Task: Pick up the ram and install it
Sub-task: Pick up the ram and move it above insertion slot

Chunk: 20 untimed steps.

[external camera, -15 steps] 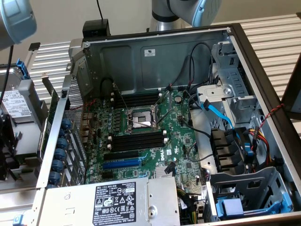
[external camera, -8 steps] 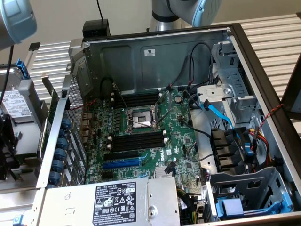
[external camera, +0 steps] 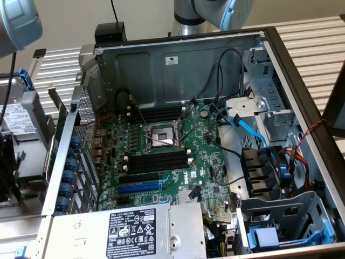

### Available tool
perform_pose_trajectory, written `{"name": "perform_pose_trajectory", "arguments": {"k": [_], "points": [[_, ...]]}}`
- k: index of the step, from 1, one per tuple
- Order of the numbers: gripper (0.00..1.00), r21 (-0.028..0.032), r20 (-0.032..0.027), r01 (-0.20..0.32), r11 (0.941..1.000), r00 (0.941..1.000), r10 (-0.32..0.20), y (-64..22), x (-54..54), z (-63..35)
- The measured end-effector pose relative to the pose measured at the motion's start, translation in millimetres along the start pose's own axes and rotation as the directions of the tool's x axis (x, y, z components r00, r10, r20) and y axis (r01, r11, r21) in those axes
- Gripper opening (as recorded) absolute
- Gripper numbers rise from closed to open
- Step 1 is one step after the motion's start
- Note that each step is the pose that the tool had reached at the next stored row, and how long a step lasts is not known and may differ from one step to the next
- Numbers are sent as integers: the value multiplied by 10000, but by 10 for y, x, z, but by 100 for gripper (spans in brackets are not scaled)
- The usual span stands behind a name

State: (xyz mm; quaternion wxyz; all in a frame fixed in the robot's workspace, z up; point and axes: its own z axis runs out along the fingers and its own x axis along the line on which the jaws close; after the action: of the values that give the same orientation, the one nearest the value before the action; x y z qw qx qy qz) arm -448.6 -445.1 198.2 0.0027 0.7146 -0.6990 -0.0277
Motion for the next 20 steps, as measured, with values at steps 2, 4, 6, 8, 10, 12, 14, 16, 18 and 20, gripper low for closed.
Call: {"name": "perform_pose_trajectory", "arguments": {"k": [2,4,6,8,10,12,14,16,18,20], "points": [[13,0,2,0,10000,10000,0,0,0,1],[13,0,2,0,10000,10000,0,0,0,1],[13,1,2,0,10000,10000,0,0,0,1],[13,1,2,0,10000,10000,0,0,0,1],[13,1,2,0,10000,10000,0,0,0,1],[13,4,5,0,10000,10000,0,0,-1,-7],[13,1,3,1,10000,10000,-1,1,-1,-41],[13,0,2,1,10000,10000,-1,3,-3,-93],[13,1,3,1,10000,10000,-1,6,-6,-151],[13,0,2,0,10000,10000,0,9,-8,-228]]}}
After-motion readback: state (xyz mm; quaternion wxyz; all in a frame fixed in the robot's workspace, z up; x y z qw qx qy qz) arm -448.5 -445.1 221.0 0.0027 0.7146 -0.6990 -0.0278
